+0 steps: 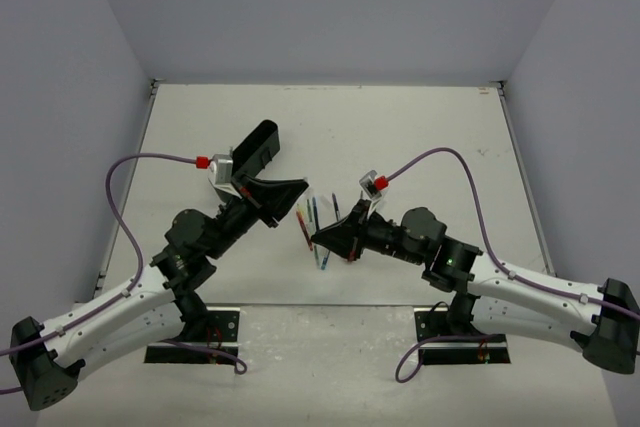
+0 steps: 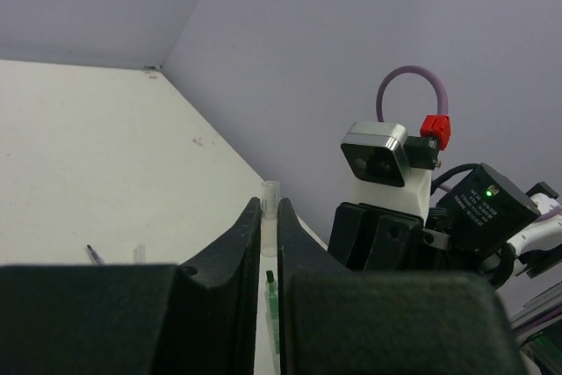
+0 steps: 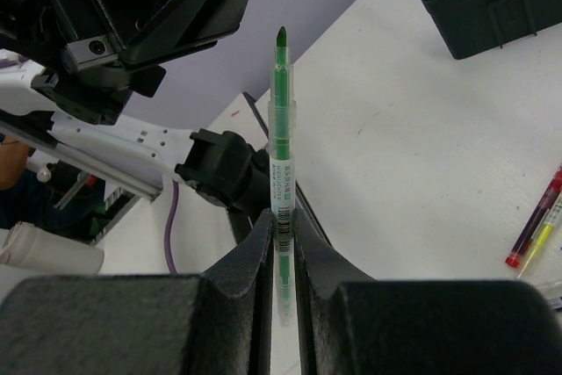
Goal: Sort the stationery into containers
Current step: Close the pen cap on the pen.
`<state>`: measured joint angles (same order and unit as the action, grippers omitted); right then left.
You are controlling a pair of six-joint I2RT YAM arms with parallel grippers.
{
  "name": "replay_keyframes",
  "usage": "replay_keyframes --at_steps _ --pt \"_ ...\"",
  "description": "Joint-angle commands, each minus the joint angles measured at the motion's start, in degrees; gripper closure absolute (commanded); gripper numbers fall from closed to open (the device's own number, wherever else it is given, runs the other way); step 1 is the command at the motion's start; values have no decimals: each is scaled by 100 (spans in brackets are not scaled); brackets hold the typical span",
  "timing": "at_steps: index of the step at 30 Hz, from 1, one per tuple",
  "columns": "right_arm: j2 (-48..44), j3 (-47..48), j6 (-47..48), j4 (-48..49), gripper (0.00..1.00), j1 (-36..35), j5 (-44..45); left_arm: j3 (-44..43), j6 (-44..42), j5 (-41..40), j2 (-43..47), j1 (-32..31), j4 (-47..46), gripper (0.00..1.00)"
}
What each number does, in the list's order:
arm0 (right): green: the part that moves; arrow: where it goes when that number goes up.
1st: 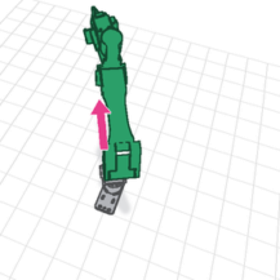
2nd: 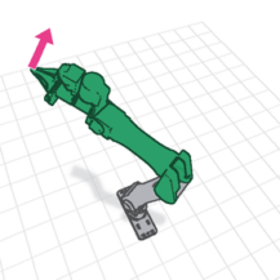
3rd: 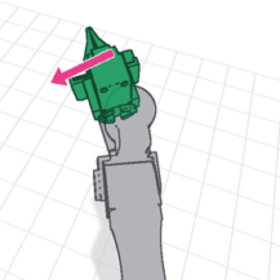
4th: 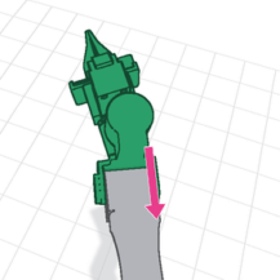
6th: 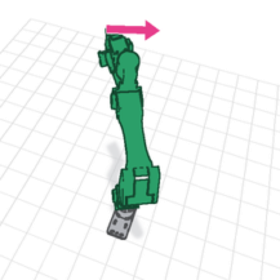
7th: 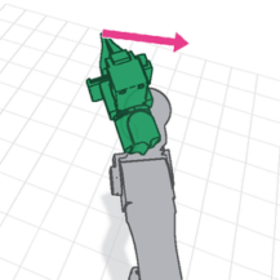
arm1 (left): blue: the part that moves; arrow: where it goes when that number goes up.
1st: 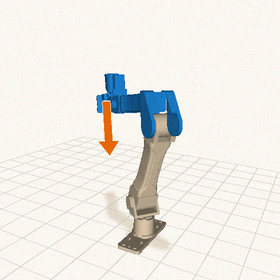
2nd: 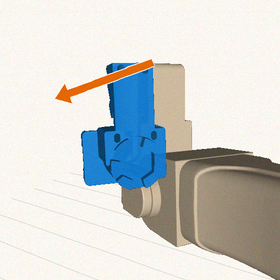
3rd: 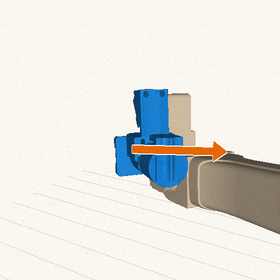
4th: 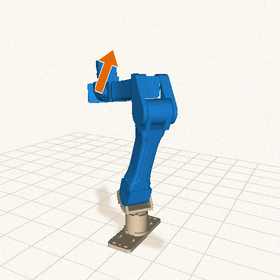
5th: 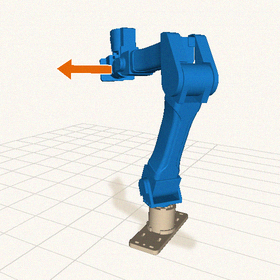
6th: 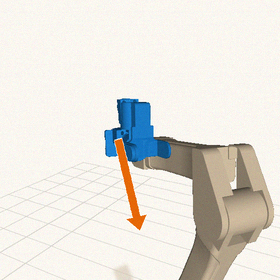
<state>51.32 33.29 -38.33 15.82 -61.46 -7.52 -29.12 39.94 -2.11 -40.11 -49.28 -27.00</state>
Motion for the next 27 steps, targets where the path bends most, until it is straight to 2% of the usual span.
replay_keyframes --at_steps 1,18,27 --pt "-102 325 148 167 100 -83 207 71 73 -6 76 -12 -332 100" --pt "-69 556 282 -185 100 -103 514 188 286 132 3 -12 -508 100" --pt "-17 513 252 -237 100 -103 275 35 251 -11 -14 -16 -413 100"
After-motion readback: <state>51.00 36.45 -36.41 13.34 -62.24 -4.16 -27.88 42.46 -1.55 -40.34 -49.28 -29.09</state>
